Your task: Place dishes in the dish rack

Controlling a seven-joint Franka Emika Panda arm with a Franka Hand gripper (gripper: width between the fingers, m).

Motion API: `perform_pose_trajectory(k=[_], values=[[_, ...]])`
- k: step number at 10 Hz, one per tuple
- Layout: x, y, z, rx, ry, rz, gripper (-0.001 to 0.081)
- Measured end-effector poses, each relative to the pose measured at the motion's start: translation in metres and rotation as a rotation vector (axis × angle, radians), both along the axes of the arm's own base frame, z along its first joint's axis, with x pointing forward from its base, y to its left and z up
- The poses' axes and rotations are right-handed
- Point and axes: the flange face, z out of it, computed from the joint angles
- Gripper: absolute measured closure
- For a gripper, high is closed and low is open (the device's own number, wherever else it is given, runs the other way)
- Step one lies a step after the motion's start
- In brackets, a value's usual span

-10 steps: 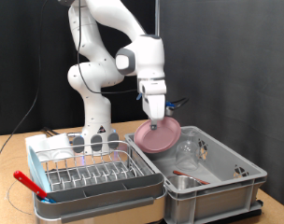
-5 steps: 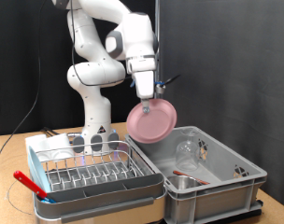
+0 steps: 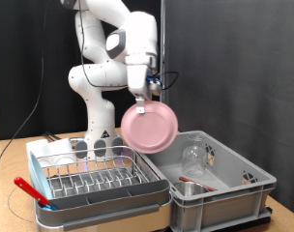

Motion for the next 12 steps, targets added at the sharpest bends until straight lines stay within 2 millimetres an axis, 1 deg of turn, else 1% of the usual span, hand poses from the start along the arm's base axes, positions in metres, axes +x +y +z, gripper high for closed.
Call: perform_pose_trajectory(k=[2, 3, 4, 5, 6, 7, 8, 9, 11, 12], values=[[0.001, -0.036, 0.003, -0.034, -0.079, -0.189, 0.0765], [0.001, -0.053, 0.006, -0.015, -0.084, -0.242, 0.0765], [0.0, -0.064, 0.009, 0.017, -0.088, -0.265, 0.0765], [0.001, -0.062, 0.008, 0.007, -0.085, -0.255, 0.0765], [-0.002, -0.063, 0.001, 0.001, -0.003, -0.289, 0.0765], [-0.005, -0.065, -0.001, 0.027, 0.098, -0.358, 0.0765], [-0.006, -0.069, 0.001, 0.082, 0.163, -0.445, 0.0765], [-0.005, -0.076, 0.007, 0.149, 0.18, -0.539, 0.0765], [-0.001, -0.106, 0.023, 0.251, 0.091, -0.734, 0.0765], [0.0, -0.115, 0.027, 0.284, 0.043, -0.826, 0.0765]])
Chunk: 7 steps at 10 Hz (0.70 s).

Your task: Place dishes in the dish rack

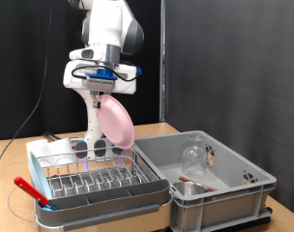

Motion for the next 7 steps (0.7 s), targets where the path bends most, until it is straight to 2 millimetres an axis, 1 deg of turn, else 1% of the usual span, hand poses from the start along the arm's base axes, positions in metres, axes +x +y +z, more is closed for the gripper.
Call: perform_pose_trajectory(k=[1, 2, 3, 4, 6, 7], values=[[-0.001, 0.002, -0.002, -0.011, 0.021, 0.043, 0.0765], [-0.001, 0.003, -0.004, -0.036, 0.032, 0.049, 0.0765], [-0.001, 0.002, -0.007, -0.079, 0.045, 0.013, 0.0765], [0.0, -0.003, -0.01, -0.127, 0.048, -0.052, 0.0765], [0.006, -0.02, -0.014, -0.199, 0.031, -0.182, 0.0765], [0.005, -0.019, -0.015, -0.2, 0.042, -0.156, 0.0765]])
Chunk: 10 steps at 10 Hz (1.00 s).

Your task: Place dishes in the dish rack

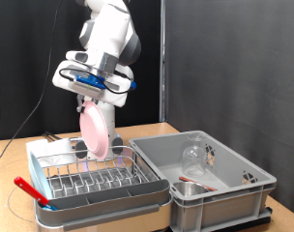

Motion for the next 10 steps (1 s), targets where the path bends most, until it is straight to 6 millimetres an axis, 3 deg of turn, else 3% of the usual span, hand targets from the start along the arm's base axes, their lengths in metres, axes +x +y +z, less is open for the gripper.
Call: perform_pose_trajectory(k=[2, 4, 7, 10], values=[[-0.004, 0.003, -0.005, 0.001, 0.045, -0.071, 0.0765], [-0.006, 0.0, -0.005, 0.008, 0.07, -0.281, 0.0765], [0.011, -0.029, -0.008, 0.008, 0.081, -0.485, 0.0765], [0.01, -0.026, -0.012, -0.041, 0.155, -0.329, 0.0765]])
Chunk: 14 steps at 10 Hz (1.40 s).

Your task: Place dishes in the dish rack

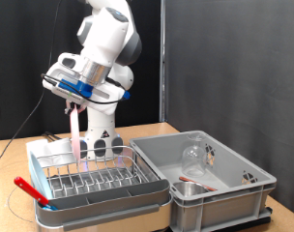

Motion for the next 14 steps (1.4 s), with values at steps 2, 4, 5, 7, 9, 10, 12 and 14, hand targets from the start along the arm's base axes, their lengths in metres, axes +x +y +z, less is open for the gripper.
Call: perform_pose_trajectory(k=[2, 4, 5, 7, 9, 10, 12, 14], values=[[0.007, -0.001, -0.005, -0.098, 0.04, 0.091, 0.0765], [0.022, -0.006, -0.007, -0.122, 0.028, 0.115, 0.0765], [0.029, -0.01, -0.008, -0.117, 0.021, 0.12, 0.0765], [0.036, -0.017, -0.017, -0.101, 0.042, 0.134, 0.0765], [0.037, -0.024, -0.032, -0.086, 0.062, 0.131, 0.0765], [0.037, -0.029, -0.04, -0.086, 0.073, 0.13, 0.0765], [0.037, -0.035, -0.059, -0.089, 0.106, 0.123, 0.0765], [0.036, -0.041, -0.074, -0.089, 0.125, 0.122, 0.0765]])
